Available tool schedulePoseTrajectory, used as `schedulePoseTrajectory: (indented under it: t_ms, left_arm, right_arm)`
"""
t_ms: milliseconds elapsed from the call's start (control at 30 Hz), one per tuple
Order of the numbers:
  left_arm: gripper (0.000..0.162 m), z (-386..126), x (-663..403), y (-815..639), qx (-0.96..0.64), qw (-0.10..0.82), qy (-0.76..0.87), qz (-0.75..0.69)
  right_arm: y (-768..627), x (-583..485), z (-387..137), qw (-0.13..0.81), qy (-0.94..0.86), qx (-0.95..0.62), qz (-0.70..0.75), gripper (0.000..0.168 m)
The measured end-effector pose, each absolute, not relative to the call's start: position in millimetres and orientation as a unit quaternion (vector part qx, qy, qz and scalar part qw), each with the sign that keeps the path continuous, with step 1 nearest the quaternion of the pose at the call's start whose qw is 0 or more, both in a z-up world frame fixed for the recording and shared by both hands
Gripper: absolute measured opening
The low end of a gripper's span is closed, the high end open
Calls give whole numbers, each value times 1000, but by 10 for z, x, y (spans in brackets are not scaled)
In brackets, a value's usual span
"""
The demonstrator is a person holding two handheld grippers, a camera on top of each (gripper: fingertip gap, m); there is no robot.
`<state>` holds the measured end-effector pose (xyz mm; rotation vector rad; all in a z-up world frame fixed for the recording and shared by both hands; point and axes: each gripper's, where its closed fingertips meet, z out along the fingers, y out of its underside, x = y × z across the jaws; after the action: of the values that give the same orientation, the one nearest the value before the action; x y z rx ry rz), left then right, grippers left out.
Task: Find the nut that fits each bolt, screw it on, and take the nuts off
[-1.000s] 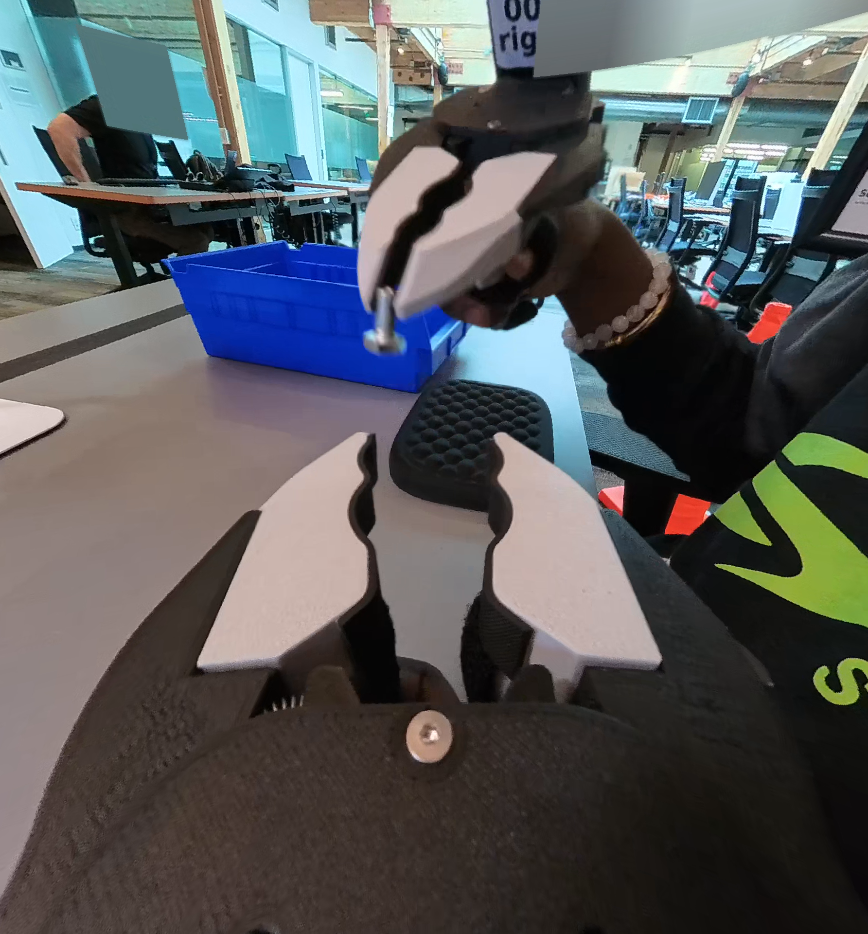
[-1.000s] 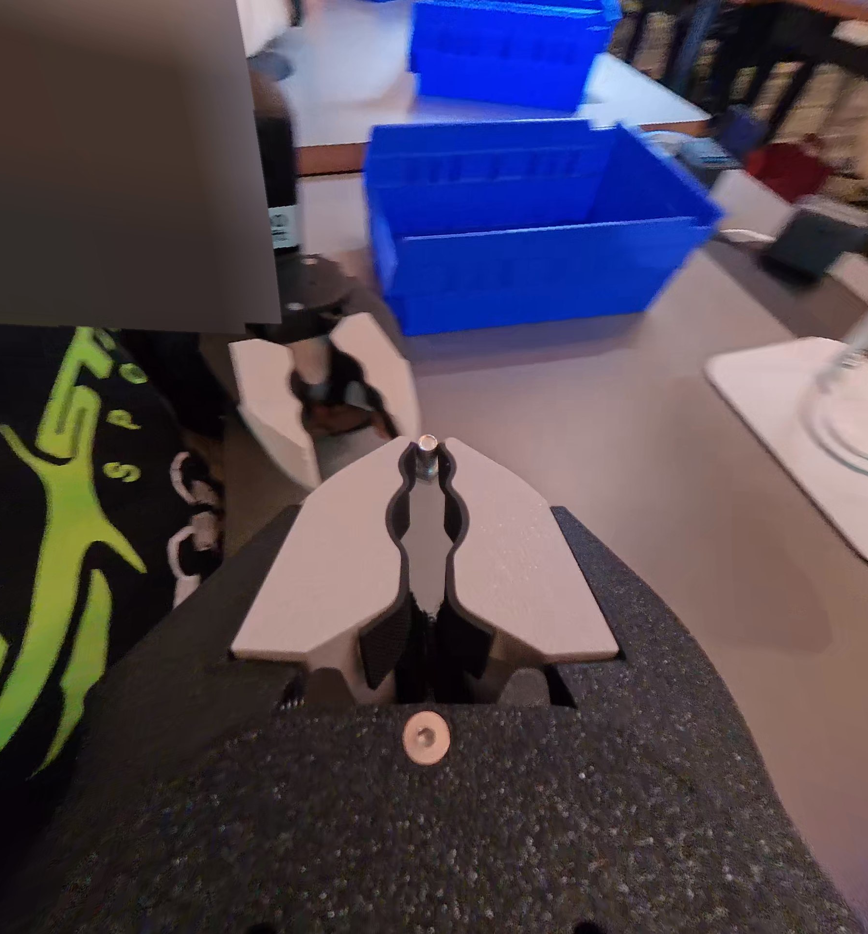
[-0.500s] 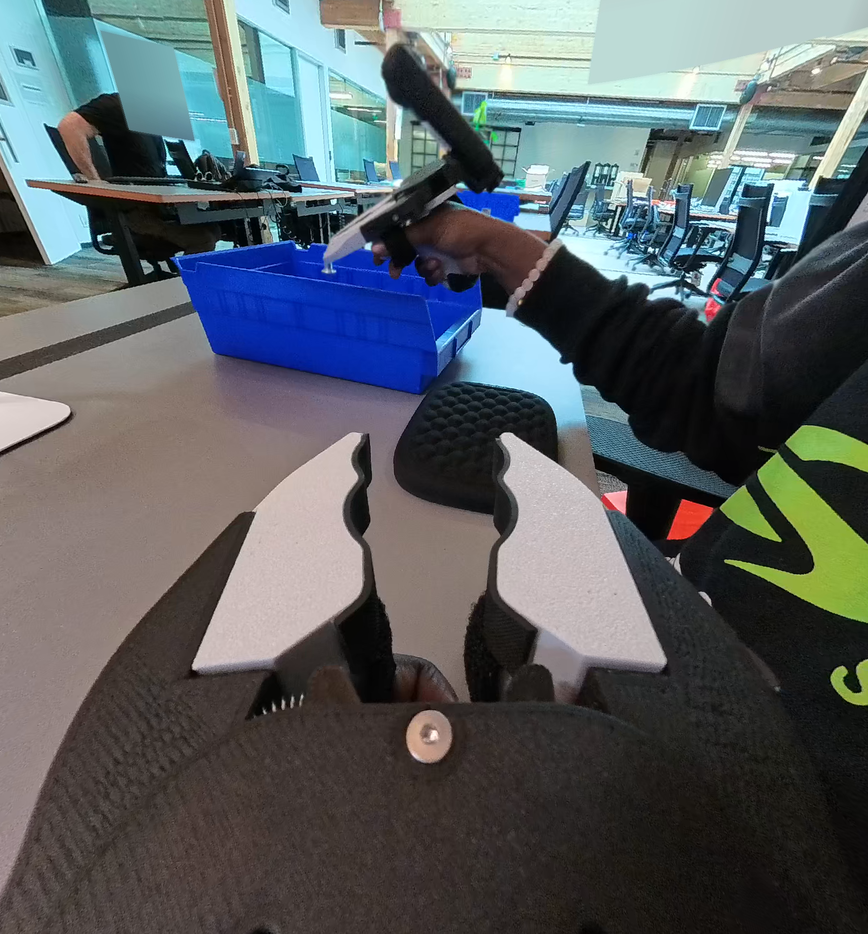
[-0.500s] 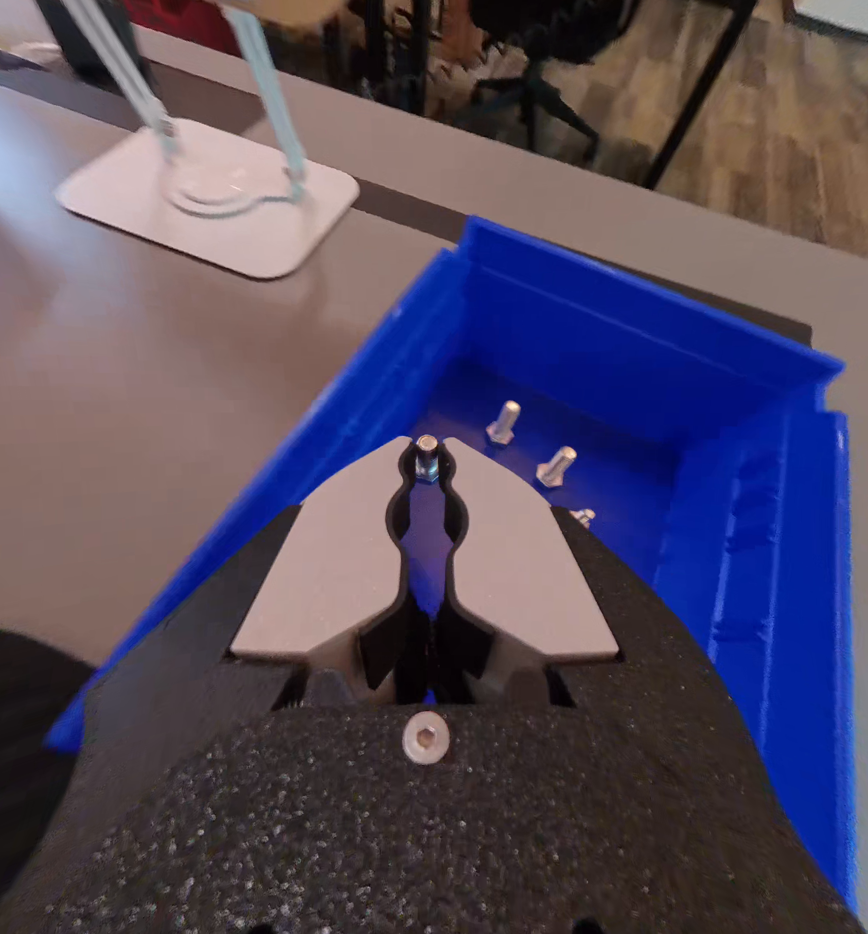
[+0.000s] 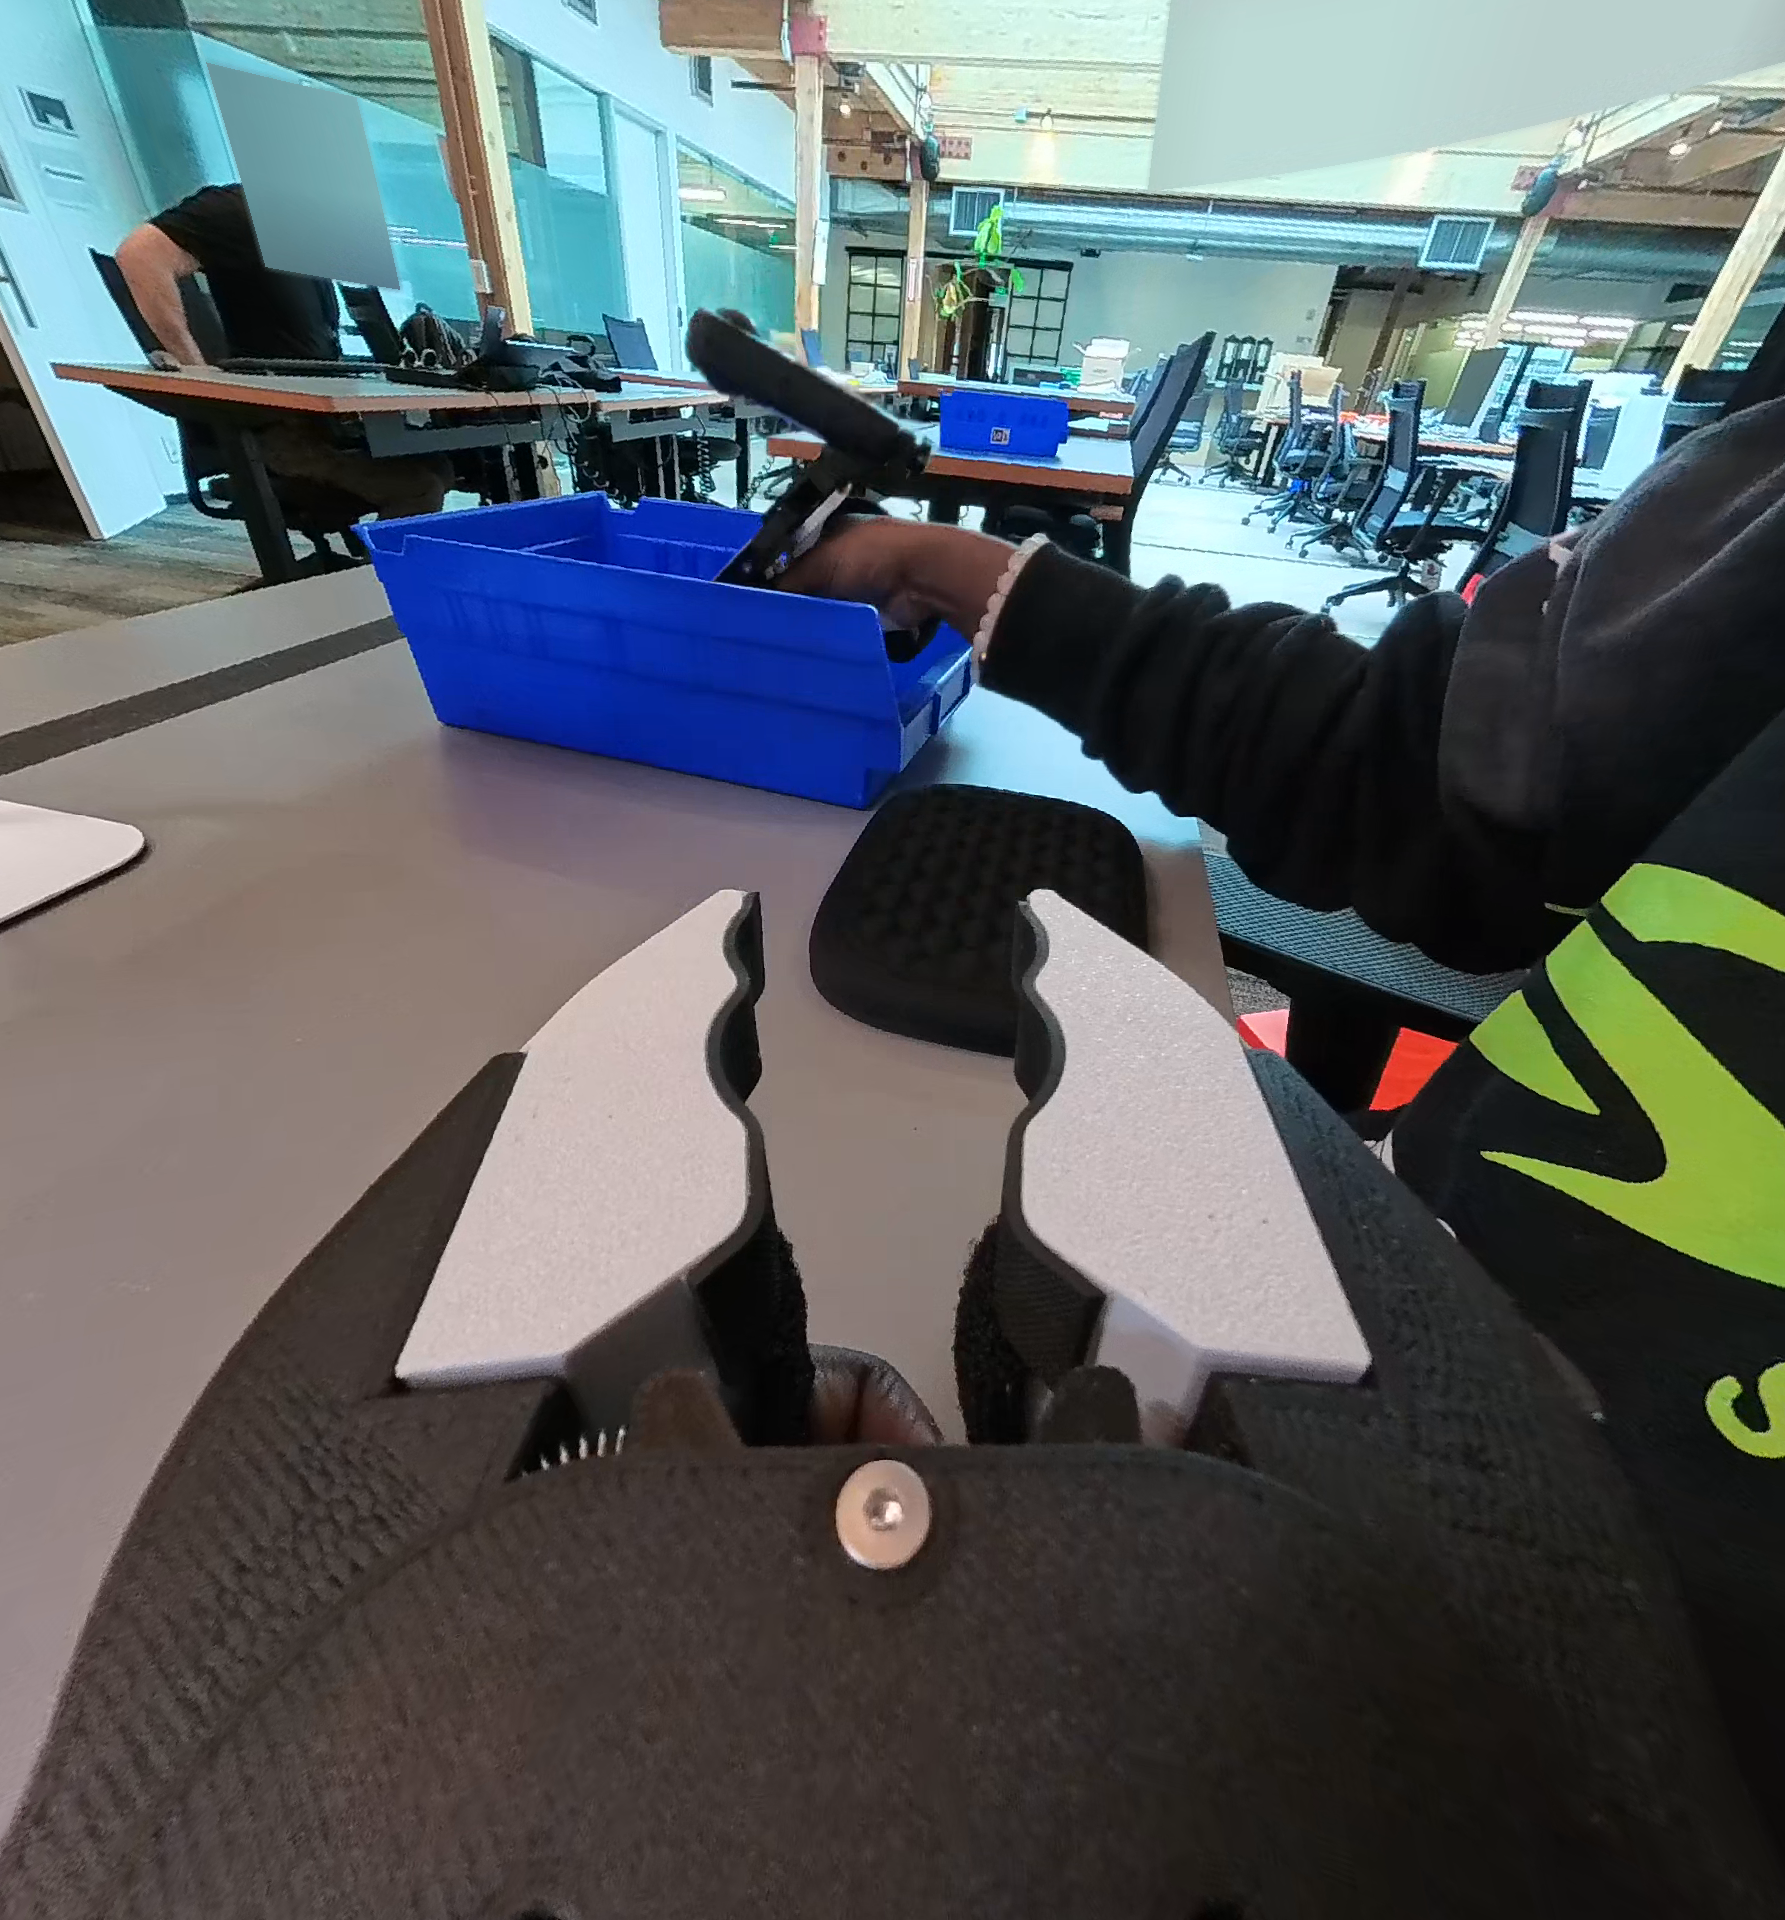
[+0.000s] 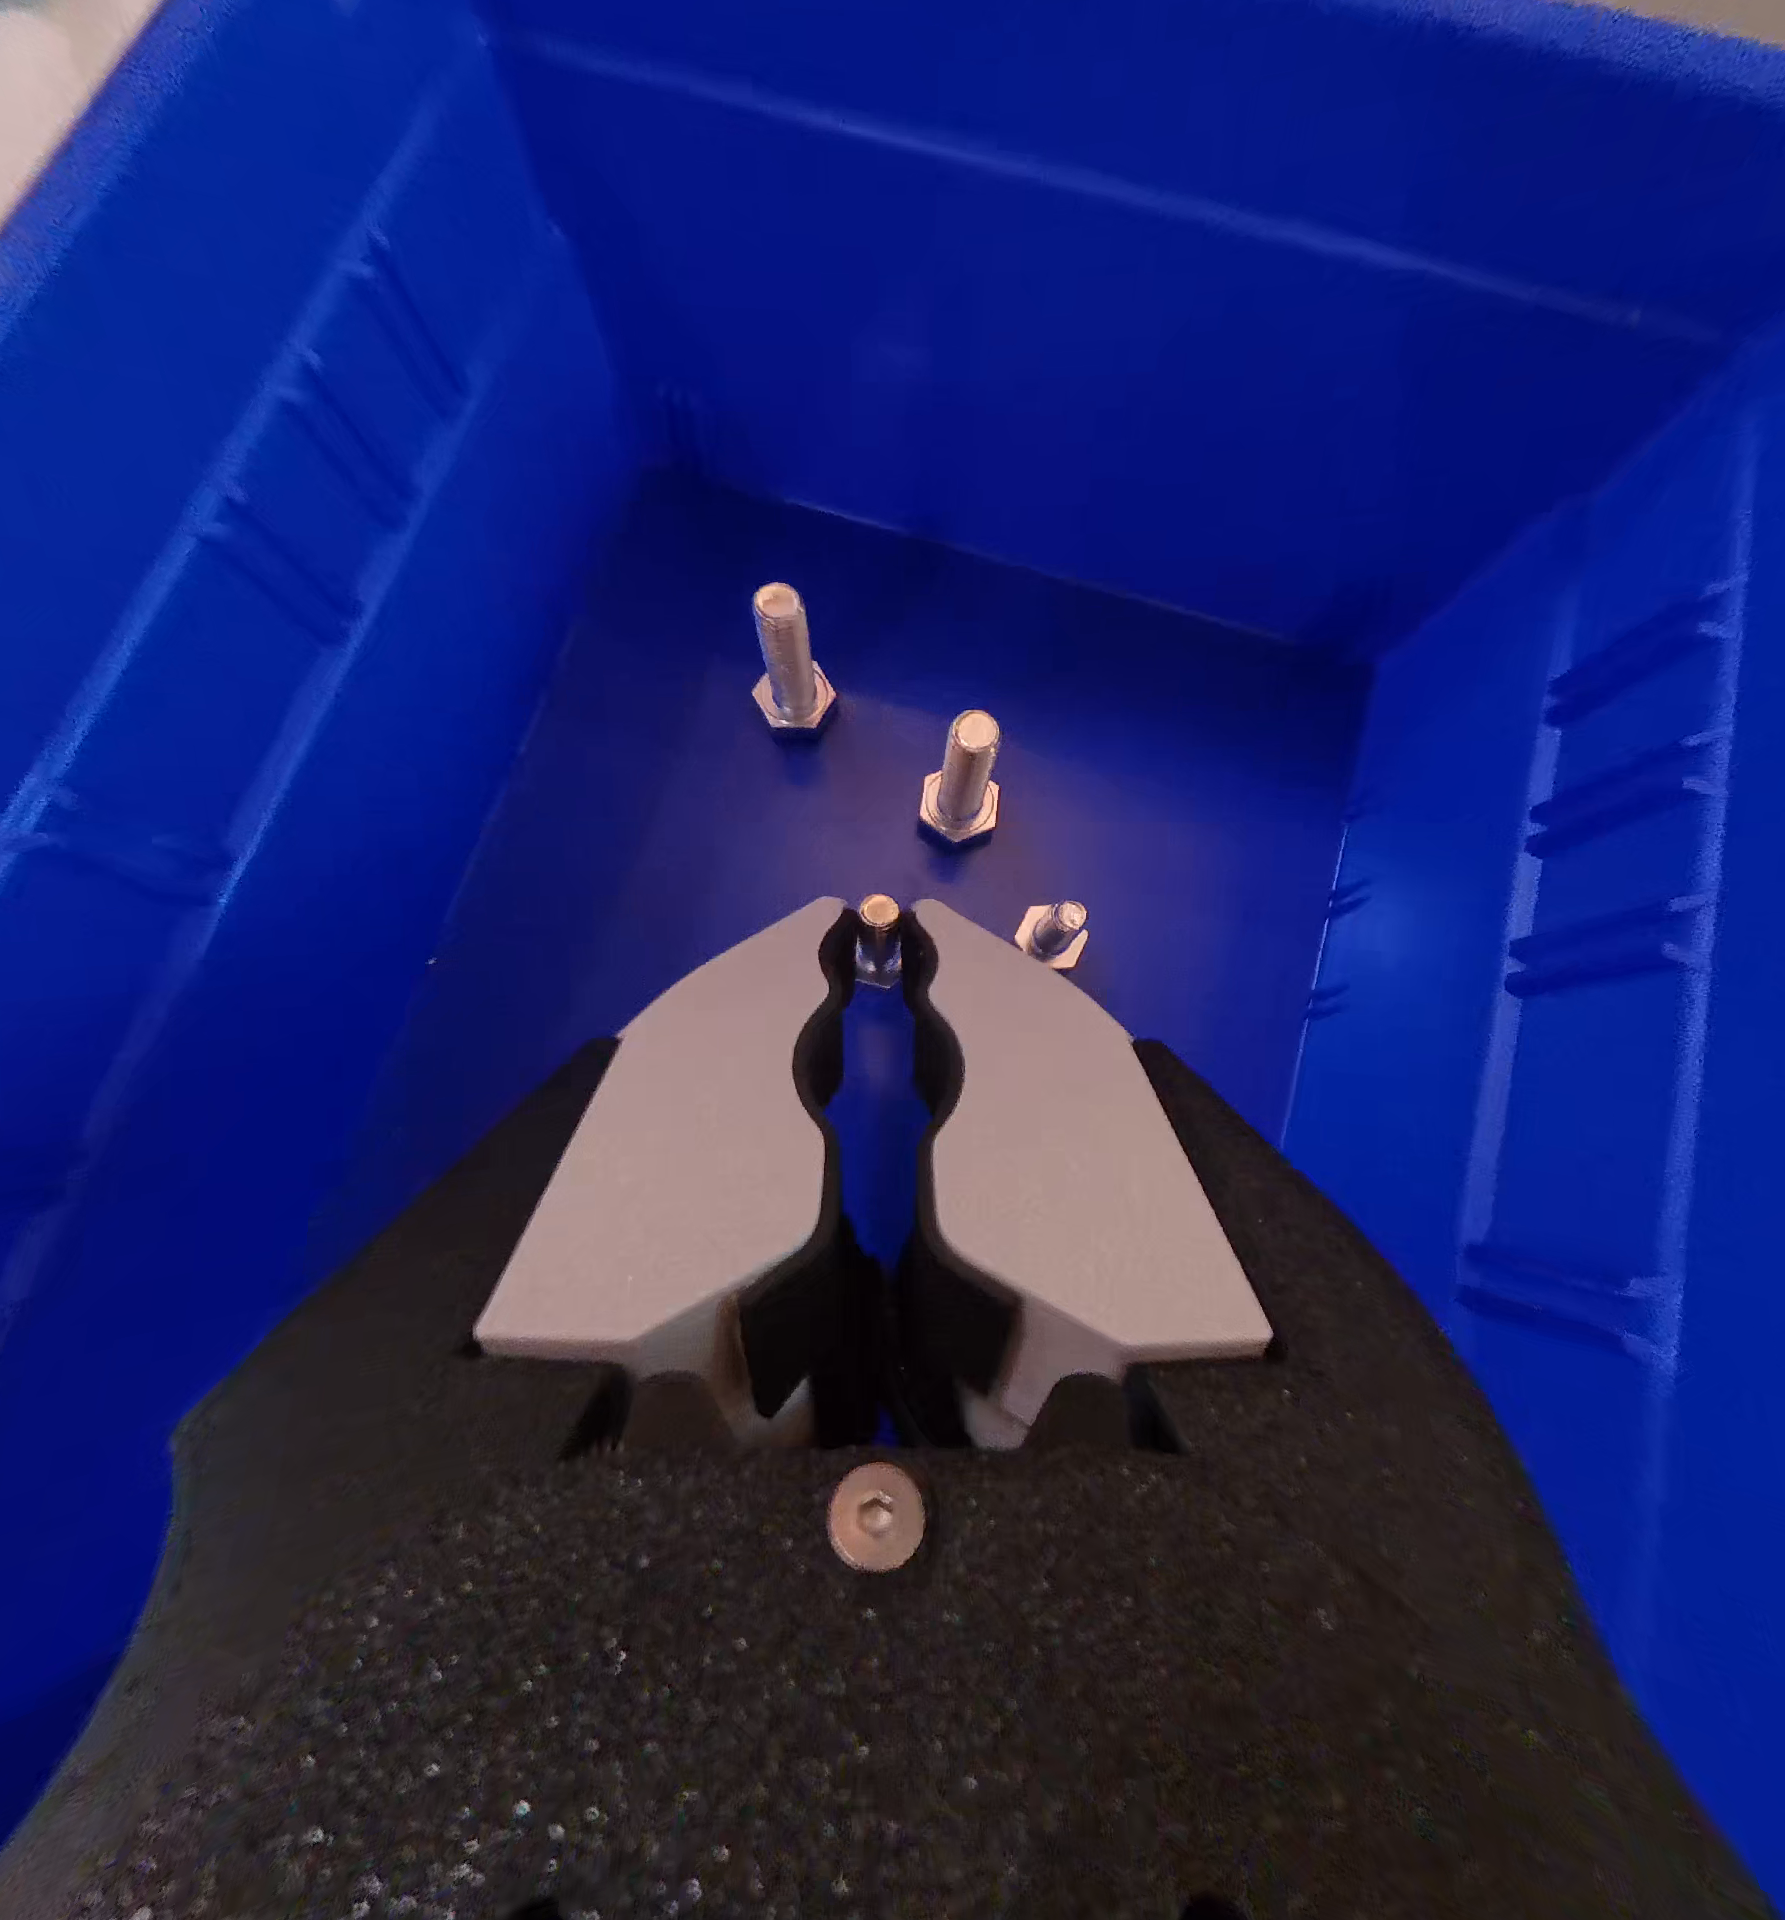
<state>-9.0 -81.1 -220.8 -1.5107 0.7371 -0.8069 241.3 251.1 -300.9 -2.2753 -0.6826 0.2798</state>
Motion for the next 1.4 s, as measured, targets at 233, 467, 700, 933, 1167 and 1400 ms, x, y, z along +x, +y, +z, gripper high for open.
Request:
schedulePoseTrajectory:
  t_ms: [233, 467, 700, 933, 1167, 1400]
  left_arm:
    - [46, -2201, -97, -809, -651, 597, 316, -348]
    - [46, -2015, -242, -827, -652, 610, 295, -340]
    - [46, -1569, -869, -795, -675, 630, 238, -301]
    - [46, -1718, -2216, -452, -806, 563, 155, -100]
    - [37, -2441, -3208, -244, -926, 362, 109, 5]
    - [30, -3006, -3330, -409, -969, 222, 102, -25]
  right_arm:
    - [2528, 2441, -3064, 360, -259, -890, 105, 11]
    - [2327, 2286, -2549, 443, -260, -848, 128, 19]
    - [1704, 1883, -1963, 531, -306, -773, 163, 33]
    - [1138, 1663, -1718, 565, -349, -727, 175, 33]
    - [875, 1611, -1611, 582, -368, -707, 163, 33]
    - [785, 1647, -1497, 601, -367, -693, 155, 32]
